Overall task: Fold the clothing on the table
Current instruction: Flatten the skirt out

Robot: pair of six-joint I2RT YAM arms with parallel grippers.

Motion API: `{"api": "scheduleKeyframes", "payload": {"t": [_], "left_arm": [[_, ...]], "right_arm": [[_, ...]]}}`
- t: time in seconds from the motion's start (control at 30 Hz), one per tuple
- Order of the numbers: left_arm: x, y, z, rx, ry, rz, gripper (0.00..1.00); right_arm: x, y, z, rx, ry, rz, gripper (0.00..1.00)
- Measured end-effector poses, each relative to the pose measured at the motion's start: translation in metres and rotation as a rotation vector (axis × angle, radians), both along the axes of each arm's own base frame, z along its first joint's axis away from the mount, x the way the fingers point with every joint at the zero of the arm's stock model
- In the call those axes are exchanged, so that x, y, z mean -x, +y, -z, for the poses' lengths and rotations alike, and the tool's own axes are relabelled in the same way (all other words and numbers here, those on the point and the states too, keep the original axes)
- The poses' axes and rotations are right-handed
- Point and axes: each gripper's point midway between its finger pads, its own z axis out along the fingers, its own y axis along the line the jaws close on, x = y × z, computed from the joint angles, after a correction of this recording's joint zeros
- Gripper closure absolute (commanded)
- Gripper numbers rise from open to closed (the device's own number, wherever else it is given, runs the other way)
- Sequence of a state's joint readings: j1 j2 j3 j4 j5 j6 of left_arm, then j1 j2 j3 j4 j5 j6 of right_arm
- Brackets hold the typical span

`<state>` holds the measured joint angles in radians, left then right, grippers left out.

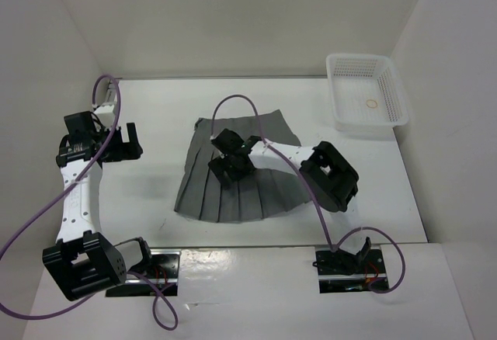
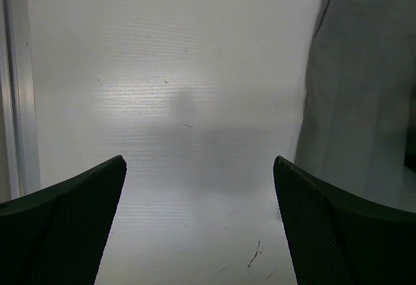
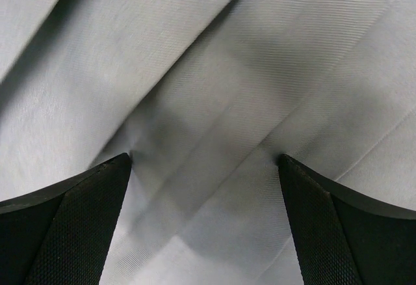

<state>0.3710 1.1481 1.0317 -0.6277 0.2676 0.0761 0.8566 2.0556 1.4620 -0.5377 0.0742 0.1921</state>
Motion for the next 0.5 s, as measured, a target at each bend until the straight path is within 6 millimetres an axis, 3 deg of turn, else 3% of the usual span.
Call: {"api": "scheduleKeyframes", "payload": {"t": [0.3, 0.4, 0.5], "left_arm": [[0.000, -0.003, 0.000, 0.008, -0.004, 0.014, 0.00], [-0.002, -0.010, -0.001, 0.021, -0.011, 0.048, 0.00], [-0.005, -0.022, 0.001, 0.019, -0.007, 0.104, 0.00]], "right_arm": [[0.054, 0.043, -0.009, -0.044, 0.089, -0.143, 0.02], [0.050, 0.060, -0.031, -0.080, 0.090, -0.165, 0.02], [0.034, 0.081, -0.071, -0.141, 0.020, -0.194, 0.02]]}}
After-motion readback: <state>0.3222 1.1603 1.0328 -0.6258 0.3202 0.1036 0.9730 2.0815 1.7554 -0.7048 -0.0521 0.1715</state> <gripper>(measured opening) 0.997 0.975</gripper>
